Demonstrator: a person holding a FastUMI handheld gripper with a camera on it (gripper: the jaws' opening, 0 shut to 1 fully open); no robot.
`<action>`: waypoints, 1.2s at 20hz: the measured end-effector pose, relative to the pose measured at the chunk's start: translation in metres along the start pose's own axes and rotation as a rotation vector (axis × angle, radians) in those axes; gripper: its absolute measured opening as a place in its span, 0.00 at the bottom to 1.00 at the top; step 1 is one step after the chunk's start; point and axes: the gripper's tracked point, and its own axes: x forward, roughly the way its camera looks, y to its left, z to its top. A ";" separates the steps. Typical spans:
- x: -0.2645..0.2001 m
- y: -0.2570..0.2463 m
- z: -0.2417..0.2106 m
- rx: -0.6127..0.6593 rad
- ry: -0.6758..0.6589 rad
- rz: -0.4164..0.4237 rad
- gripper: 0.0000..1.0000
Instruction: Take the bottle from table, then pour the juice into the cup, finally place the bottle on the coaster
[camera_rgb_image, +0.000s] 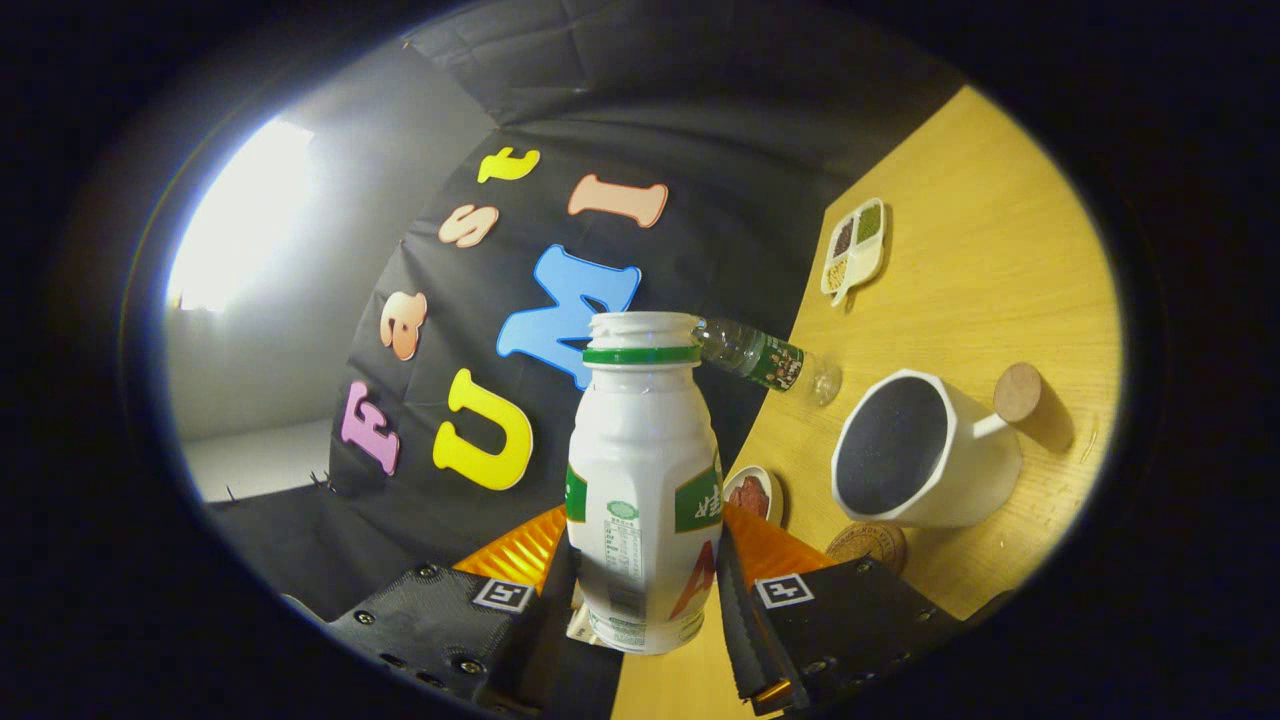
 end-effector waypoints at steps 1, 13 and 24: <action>0.001 0.003 0.000 -0.076 0.006 -0.010 0.65; 0.002 0.031 0.002 -0.619 0.040 -0.101 0.66; 0.017 0.020 -0.006 -0.937 0.095 -0.161 0.66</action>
